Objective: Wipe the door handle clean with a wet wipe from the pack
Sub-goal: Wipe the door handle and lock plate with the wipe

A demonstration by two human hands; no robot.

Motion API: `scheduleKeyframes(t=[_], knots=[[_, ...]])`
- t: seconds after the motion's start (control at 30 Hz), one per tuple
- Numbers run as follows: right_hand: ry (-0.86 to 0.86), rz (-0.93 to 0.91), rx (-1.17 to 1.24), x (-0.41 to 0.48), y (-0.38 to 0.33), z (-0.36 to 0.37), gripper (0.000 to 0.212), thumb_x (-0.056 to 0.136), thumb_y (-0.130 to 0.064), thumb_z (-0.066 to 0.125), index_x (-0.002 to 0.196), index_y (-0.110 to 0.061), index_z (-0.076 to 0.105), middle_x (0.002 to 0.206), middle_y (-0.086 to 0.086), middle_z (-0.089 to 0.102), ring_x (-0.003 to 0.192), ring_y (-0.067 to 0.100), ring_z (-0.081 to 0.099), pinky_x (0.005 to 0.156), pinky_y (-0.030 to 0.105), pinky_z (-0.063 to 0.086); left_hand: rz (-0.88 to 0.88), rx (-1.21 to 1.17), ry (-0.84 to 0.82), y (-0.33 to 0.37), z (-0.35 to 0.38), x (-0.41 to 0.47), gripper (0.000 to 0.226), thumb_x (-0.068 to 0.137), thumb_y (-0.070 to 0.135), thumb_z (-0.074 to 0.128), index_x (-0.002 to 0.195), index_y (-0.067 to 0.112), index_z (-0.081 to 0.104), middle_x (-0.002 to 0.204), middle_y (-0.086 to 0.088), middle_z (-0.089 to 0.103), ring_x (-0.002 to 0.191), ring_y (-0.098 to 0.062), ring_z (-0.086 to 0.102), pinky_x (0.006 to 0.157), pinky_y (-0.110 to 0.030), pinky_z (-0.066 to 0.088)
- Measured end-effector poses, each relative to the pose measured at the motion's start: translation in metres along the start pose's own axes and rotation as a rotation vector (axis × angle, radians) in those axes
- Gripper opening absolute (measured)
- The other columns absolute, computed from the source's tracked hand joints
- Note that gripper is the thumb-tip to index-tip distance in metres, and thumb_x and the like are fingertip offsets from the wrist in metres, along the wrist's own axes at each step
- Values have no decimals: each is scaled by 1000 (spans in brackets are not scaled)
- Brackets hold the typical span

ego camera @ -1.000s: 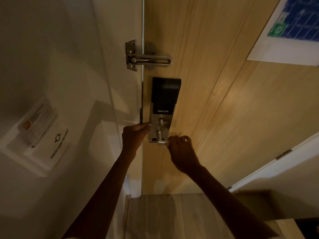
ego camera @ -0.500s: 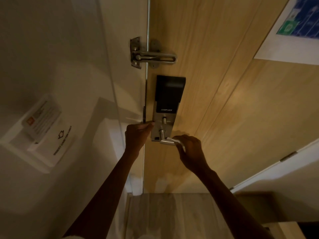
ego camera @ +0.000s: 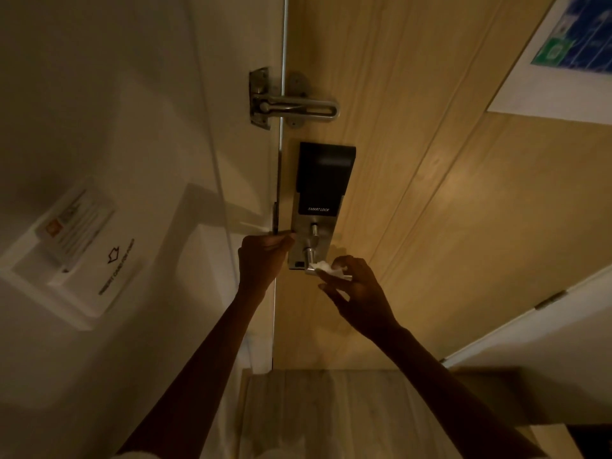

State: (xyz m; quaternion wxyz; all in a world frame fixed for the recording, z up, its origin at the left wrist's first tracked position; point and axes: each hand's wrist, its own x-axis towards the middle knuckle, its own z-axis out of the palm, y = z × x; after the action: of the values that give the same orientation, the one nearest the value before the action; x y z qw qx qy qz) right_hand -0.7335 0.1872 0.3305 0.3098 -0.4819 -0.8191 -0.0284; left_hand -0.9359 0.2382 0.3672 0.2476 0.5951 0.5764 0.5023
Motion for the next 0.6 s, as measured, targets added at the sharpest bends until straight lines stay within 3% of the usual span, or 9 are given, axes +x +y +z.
scheduleKeyframes(t=[0.1, 0.2, 0.37, 0.43, 0.5, 0.6], knots=[[22, 119, 132, 7, -2, 1, 22, 91, -26, 64, 111, -17, 70, 105, 3, 60, 99, 14, 52, 82, 24, 44, 40, 49, 3, 0, -1, 0, 21, 89, 24, 68, 90, 5, 77, 60, -5, 68, 53, -9, 60, 56, -8, 41], [-4, 223, 209, 15, -4, 1, 24, 91, -27, 66, 111, -15, 70, 99, 1, 58, 94, 5, 44, 78, 9, 34, 65, 74, -7, 0, -1, 0, 22, 89, 25, 67, 88, 5, 77, 60, -9, 69, 56, -17, 64, 58, -19, 45], [-13, 283, 230, 23, -8, 9, 29, 87, -37, 68, 110, -19, 70, 94, -9, 50, 90, 8, 44, 73, 15, 32, 15, 23, 14, 3, 0, -1, 21, 89, 24, 68, 90, 5, 77, 59, -11, 69, 57, -19, 65, 58, -24, 47], [6, 303, 216, 25, -13, 14, 29, 86, -36, 68, 105, -15, 71, 94, -9, 49, 91, 7, 42, 74, 10, 30, 8, -6, 23, 4, 0, -3, 19, 89, 22, 69, 95, 6, 76, 63, -11, 71, 59, -17, 65, 56, -13, 45], [35, 246, 113, 22, -17, 14, 27, 88, -35, 67, 105, -14, 70, 94, -2, 53, 91, 11, 45, 76, 15, 33, 32, 2, 17, 4, -1, -4, 19, 89, 21, 68, 95, 5, 76, 62, -9, 70, 57, -14, 63, 55, -6, 43], [115, 5, -210, 11, -8, 11, 29, 91, -33, 60, 112, -15, 66, 96, 10, 61, 89, 21, 53, 74, 31, 44, 70, 46, 3, 2, -2, -3, 21, 90, 23, 67, 92, 4, 76, 60, -8, 69, 55, -12, 62, 53, -4, 40]])
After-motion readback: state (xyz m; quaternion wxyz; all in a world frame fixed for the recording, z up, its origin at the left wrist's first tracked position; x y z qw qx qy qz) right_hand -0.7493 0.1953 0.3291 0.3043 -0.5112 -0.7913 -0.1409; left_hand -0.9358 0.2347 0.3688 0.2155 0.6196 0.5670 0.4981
